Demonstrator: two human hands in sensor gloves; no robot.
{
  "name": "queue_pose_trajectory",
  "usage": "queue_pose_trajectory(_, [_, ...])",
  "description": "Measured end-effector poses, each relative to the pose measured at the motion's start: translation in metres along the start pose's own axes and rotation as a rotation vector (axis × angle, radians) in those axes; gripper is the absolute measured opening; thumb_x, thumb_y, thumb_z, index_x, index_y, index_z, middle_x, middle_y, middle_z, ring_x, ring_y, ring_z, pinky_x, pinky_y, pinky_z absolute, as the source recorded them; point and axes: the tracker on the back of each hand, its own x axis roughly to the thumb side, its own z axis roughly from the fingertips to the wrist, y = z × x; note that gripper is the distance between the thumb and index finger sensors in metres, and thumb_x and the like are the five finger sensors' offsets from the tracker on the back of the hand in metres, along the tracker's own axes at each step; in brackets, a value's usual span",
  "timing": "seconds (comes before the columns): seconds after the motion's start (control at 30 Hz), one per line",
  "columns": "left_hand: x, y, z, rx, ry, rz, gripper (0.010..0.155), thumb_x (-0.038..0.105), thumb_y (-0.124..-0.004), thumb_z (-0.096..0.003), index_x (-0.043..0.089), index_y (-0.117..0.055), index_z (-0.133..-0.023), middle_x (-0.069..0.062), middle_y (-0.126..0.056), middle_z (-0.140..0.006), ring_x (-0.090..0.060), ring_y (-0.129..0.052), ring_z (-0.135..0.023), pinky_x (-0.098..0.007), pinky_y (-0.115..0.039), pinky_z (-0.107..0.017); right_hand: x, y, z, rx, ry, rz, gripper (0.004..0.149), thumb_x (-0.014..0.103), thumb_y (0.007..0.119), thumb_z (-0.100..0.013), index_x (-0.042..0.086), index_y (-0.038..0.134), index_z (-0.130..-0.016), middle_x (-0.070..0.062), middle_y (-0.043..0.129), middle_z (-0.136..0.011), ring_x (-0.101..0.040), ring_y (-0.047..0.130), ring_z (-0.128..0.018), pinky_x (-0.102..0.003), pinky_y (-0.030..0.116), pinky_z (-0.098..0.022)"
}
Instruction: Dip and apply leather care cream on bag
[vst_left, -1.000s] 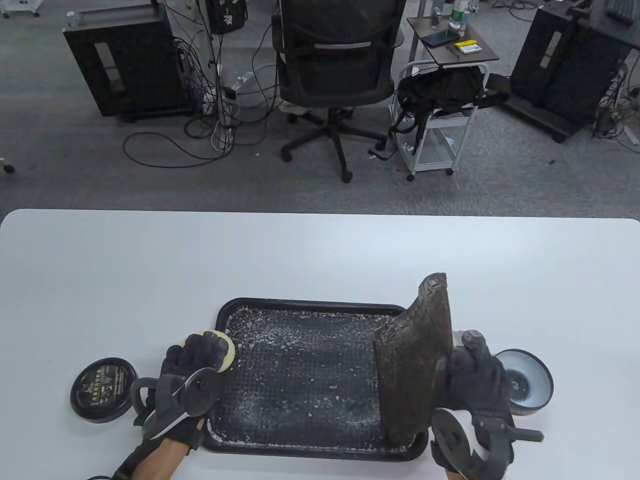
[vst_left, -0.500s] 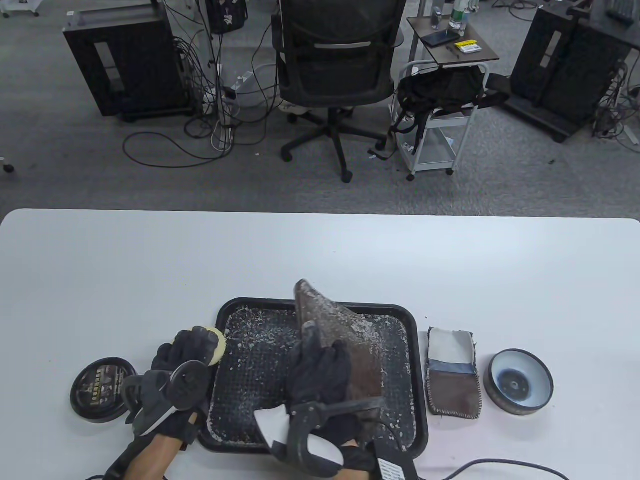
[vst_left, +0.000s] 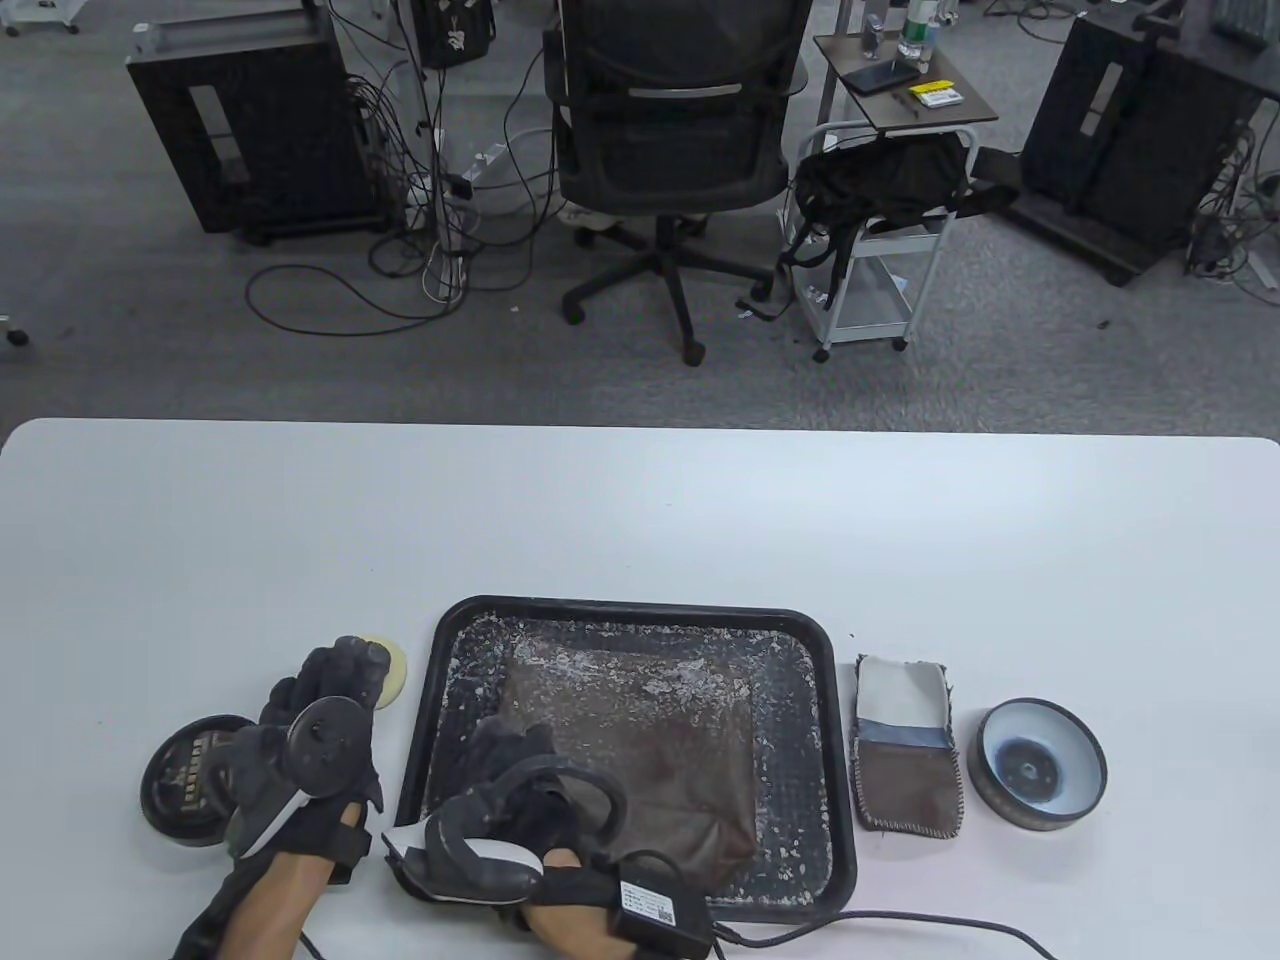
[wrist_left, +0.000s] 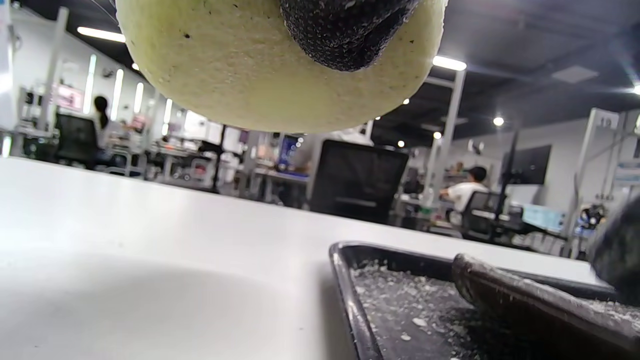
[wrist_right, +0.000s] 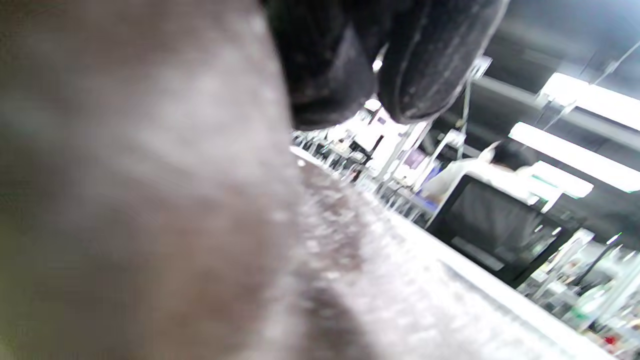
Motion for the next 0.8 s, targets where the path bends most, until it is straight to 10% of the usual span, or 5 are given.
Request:
queue_pose_trajectory(0.43, [-0.002,0.0,0.002,-0.02,0.011,0.0,0.056,0.022,-0.079,-0.0393,0.033,-0.071,-0.093,0.003,-0.069,-0.104,-0.026,-0.073,-0.096,-0.052,-0.064,-0.069,0.006,0.01,0.002,0.186,-0.045,-0.164,0.055,0.039,0.088,-0.036,0.004,0.09,-0.078,-0.016,0.08,-0.095,-0.014,0.1,-0.052,-0.047,0.082,-0.058])
queue_pose_trajectory(0.8, [-0.001,0.001,0.004,-0.018,0.014,-0.002,0.056,0.022,-0.079,-0.0392,0.033,-0.071,-0.094,0.003,-0.069,-0.104,-0.026,-0.073,-0.096,-0.052,-0.064,-0.069,-0.044,-0.009,0.028,0.058,0.034,-0.355,0.049,0.038,0.086,-0.037,0.009,0.093,-0.076,-0.014,0.085,-0.092,-0.017,0.102,-0.056,-0.047,0.082,-0.057])
